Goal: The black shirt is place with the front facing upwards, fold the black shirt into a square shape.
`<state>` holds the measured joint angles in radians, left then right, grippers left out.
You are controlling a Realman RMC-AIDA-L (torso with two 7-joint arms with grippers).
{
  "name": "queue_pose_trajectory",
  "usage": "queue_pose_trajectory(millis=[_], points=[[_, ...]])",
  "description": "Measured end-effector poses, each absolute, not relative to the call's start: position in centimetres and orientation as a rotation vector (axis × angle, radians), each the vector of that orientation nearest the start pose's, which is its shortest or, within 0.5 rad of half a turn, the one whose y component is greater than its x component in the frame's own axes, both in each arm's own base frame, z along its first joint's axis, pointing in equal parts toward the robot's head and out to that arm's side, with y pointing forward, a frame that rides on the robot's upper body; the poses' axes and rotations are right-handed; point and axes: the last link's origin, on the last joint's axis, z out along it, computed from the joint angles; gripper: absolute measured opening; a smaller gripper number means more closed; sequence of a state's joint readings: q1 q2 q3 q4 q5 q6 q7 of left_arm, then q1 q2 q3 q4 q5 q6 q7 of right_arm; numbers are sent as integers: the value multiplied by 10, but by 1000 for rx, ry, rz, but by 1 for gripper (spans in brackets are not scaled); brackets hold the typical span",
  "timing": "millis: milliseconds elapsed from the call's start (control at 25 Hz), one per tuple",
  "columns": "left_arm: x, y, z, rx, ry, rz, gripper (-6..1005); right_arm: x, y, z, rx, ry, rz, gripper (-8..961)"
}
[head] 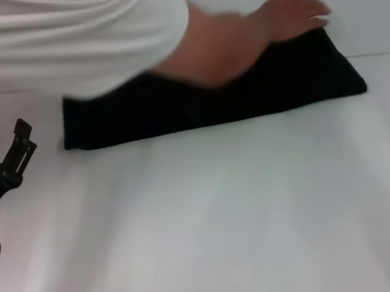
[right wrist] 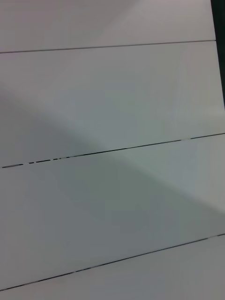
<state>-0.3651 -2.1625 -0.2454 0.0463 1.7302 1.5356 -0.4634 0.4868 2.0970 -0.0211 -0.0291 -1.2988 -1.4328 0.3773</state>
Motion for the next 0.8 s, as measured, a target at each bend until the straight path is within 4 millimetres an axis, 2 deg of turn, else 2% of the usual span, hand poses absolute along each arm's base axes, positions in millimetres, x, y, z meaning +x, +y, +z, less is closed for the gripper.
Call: queue_pose_trajectory(millis=[800], points=[[-326, 276, -6, -1507, -582, -1028, 937, 327, 324, 32, -1408, 493, 940, 894]])
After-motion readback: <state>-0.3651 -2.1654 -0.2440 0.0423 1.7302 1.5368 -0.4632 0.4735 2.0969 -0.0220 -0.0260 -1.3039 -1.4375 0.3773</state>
